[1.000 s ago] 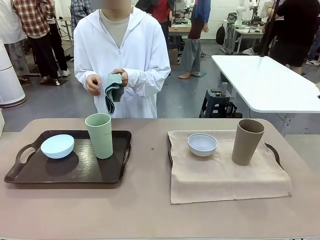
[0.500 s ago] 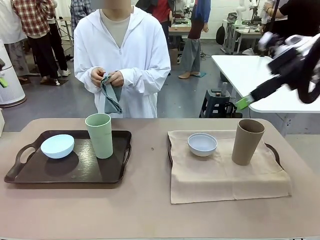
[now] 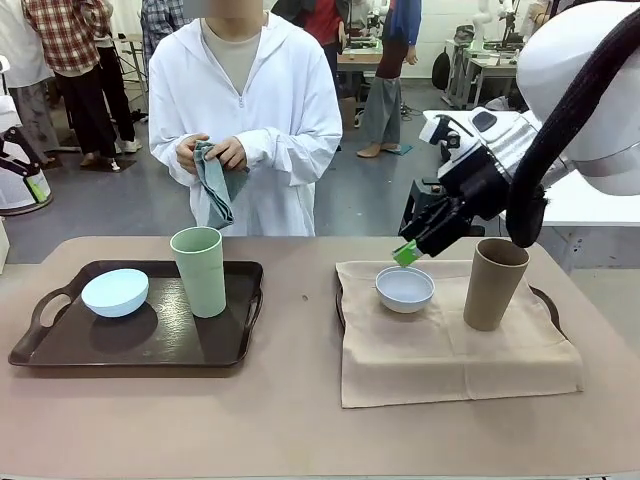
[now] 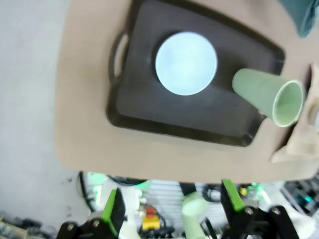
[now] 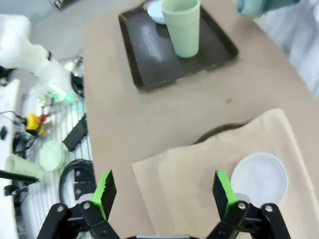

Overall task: Set up a tray with a mat and arrange the tableware.
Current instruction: Pick up the Picnic Bowl and Reusable plastic cup from the Handle tray in front of the human's position and hold them in the air.

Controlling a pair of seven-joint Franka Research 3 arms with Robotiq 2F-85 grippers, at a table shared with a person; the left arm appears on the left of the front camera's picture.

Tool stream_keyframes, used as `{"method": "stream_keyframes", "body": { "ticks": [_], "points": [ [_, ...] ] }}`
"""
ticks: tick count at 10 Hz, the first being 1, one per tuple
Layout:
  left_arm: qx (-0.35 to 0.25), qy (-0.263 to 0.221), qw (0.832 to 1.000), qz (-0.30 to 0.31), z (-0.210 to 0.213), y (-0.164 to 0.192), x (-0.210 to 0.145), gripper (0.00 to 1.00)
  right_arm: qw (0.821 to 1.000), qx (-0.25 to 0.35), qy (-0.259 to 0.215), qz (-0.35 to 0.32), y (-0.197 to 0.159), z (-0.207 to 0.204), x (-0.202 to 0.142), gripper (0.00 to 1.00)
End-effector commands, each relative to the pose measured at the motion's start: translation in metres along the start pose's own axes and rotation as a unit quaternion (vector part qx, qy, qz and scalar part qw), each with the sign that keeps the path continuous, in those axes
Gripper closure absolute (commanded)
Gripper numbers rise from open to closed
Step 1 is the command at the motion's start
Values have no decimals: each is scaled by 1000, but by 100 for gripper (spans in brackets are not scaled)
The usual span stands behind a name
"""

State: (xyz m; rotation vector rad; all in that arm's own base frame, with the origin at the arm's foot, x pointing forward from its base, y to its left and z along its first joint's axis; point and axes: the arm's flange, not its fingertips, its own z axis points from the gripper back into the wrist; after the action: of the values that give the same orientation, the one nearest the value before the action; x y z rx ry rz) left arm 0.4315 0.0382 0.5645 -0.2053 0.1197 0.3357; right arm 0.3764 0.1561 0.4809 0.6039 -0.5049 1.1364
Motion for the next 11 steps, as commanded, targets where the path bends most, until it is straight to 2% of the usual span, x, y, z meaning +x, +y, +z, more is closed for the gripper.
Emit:
{"method": "stream_keyframes", "body": {
  "ticks": [1, 5, 6, 7, 9, 11],
  "points": [
    [-14, 3, 1000, -7, 9, 6, -5, 0, 1000, 5, -4, 3, 5, -1, 6, 0],
    [-6, -1, 1000, 2, 6, 7, -2, 0, 1000, 2, -2, 3, 2, 1, 2, 0],
    [37, -56, 997, -35, -12, -11, 1, 0, 997, -2, 0, 83, -1, -25, 8, 0],
    [78, -81, 990, -87, -27, -25, 1, 0, 993, 3, -13, 119, -10, -46, 15, 0],
    [91, -99, 979, -154, -43, -34, -5, 0, 980, 25, -25, 195, -21, -89, 32, 0],
    [91, -99, 974, -184, -60, -40, -3, 0, 969, 66, -44, 232, -35, -139, 54, 0]
  ]
}}
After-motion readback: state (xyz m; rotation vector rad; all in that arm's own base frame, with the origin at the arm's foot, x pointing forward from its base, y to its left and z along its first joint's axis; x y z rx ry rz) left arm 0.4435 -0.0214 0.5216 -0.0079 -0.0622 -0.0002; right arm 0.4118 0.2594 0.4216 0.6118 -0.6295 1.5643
